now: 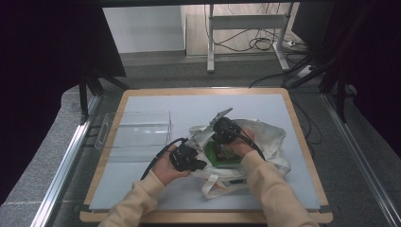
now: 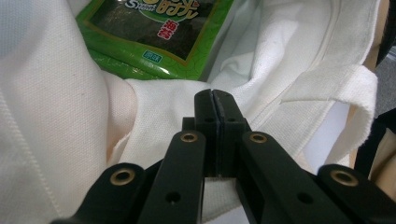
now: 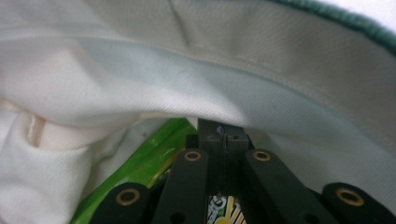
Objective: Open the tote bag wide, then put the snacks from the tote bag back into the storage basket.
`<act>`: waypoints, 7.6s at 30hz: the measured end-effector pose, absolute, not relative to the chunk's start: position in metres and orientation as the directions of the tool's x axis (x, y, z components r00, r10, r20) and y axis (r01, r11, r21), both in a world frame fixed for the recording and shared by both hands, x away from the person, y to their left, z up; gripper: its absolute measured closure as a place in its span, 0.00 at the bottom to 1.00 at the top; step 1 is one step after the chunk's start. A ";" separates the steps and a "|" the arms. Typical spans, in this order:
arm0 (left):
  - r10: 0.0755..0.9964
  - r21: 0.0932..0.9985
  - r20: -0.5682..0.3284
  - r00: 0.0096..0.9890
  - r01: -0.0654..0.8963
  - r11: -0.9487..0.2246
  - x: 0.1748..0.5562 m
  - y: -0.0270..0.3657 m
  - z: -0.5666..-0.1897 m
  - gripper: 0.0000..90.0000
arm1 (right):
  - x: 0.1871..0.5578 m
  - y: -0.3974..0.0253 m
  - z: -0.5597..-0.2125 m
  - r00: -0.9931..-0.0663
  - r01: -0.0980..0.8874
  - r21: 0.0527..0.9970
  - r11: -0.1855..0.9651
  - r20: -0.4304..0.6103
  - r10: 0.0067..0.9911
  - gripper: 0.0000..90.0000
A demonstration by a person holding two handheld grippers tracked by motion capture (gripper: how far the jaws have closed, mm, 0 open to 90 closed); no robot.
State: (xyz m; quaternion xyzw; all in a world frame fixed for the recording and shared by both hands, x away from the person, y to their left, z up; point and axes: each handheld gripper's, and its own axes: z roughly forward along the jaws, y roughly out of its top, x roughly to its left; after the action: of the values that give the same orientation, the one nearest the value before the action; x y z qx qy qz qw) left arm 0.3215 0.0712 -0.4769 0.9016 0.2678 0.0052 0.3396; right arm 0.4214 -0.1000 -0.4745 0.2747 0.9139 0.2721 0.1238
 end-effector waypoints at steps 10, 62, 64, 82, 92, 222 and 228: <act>0.486 0.611 -0.176 0.856 0.482 -0.628 0.323 0.071 -0.479 1.00 | 0.428 -0.095 -0.476 -0.816 0.435 0.559 0.706 -0.086 0.571 0.99; 0.501 0.605 -0.186 0.845 0.500 -0.619 0.322 0.075 -0.482 1.00 | 0.325 -0.221 -0.439 -0.752 0.538 0.549 0.639 -0.029 0.658 0.99; 0.502 0.606 -0.189 0.844 0.502 -0.617 0.322 0.075 -0.482 1.00 | 0.327 -0.219 -0.436 -0.745 0.538 0.579 0.612 -0.014 0.667 0.99; 0.505 0.603 -0.186 0.843 0.504 -0.619 0.319 0.074 -0.482 1.00 | 0.335 -0.218 -0.434 -0.731 0.540 0.612 0.577 0.001 0.682 0.99; 0.512 0.630 -0.169 0.842 0.492 -0.601 0.311 0.077 -0.474 1.00 | 0.339 -0.218 -0.433 -0.723 0.547 0.617 0.566 0.006 0.691 0.99; 0.527 0.760 -0.155 0.836 0.442 -0.477 0.303 0.123 -0.441 0.40 | 0.369 -0.206 -0.432 -0.462 0.815 0.491 0.309 0.226 0.858 0.97; 0.530 0.758 -0.153 0.834 0.443 -0.479 0.304 0.125 -0.441 0.40 | 0.365 -0.212 -0.427 -0.463 0.800 0.519 0.301 0.214 0.860 0.97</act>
State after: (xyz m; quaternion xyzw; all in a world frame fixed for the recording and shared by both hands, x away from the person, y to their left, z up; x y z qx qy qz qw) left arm 0.3037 0.1246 -0.4415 0.8583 0.2832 0.0513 0.4248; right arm 0.3653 -0.2119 -0.4266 0.5157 0.8048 0.2892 0.0522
